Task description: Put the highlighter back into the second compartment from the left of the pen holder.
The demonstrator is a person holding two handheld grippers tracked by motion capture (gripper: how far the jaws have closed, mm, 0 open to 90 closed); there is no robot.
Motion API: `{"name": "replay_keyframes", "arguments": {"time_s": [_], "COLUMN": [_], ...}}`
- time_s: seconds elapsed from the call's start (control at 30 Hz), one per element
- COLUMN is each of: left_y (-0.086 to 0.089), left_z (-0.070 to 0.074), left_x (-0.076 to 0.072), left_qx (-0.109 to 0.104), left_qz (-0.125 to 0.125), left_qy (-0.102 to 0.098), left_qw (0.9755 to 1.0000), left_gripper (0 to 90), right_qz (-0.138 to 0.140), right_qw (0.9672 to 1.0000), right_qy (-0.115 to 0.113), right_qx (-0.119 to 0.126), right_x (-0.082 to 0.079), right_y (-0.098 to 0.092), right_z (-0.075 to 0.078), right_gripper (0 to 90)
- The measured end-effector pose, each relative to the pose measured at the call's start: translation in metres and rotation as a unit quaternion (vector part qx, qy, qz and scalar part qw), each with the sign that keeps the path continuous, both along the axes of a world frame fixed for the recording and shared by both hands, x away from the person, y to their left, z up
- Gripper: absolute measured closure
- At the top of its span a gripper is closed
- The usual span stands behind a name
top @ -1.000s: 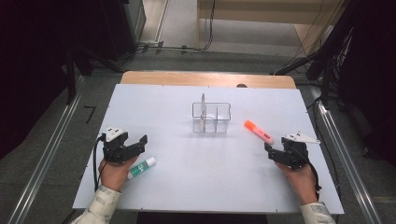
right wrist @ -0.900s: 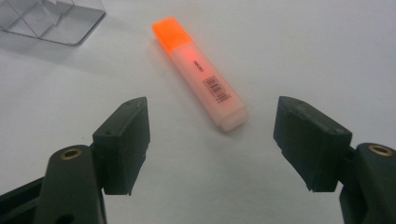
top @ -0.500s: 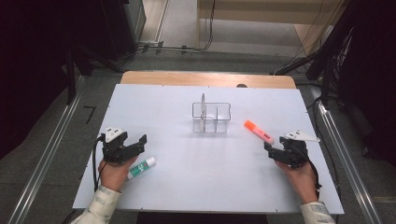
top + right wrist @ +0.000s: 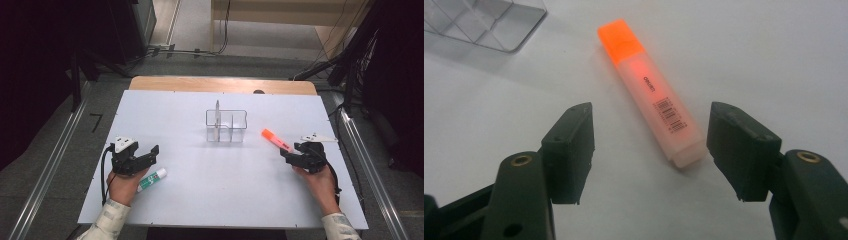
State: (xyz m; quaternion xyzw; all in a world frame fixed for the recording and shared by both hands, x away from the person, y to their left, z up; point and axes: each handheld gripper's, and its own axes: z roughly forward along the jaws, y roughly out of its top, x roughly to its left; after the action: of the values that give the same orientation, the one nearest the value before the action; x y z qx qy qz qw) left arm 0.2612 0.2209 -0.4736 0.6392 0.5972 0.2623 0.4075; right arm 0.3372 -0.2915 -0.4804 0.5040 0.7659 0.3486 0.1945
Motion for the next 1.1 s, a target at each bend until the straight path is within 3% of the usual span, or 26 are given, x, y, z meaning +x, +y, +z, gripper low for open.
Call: {"name": "replay_keyframes", "arguments": {"time_s": [0.47, 0.6, 0.77, 1.1], "left_y": [-0.001, -0.002, -0.001, -0.001], "left_z": [-0.001, 0.000, -0.001, -0.001], "left_x": [0.001, 0.001, 0.001, 0.002], "left_qx": [-0.001, -0.001, -0.001, -0.001], "left_qz": [-0.002, -0.003, -0.002, -0.003], "left_qy": [0.001, 0.000, 0.002, 0.004], "left_qw": [1.0000, 1.0000, 1.0000, 1.0000], "left_gripper": [23.5, 23.5, 23.5, 23.5], "right_qz": [-0.015, -0.006, 0.009, 0.015], "right_qw": [0.9997, 0.9996, 0.9985, 0.9974], "right_qy": [0.001, 0.000, -0.002, 0.026], "right_qx": [-0.018, -0.026, -0.054, -0.066], "right_x": [0.021, 0.026, 0.030, 0.042], "right_y": [0.004, 0.010, 0.018, 0.021], "right_z": [-0.006, -0.007, -0.011, -0.017], "right_gripper": [32.5, 32.5, 36.0, 38.6]}}
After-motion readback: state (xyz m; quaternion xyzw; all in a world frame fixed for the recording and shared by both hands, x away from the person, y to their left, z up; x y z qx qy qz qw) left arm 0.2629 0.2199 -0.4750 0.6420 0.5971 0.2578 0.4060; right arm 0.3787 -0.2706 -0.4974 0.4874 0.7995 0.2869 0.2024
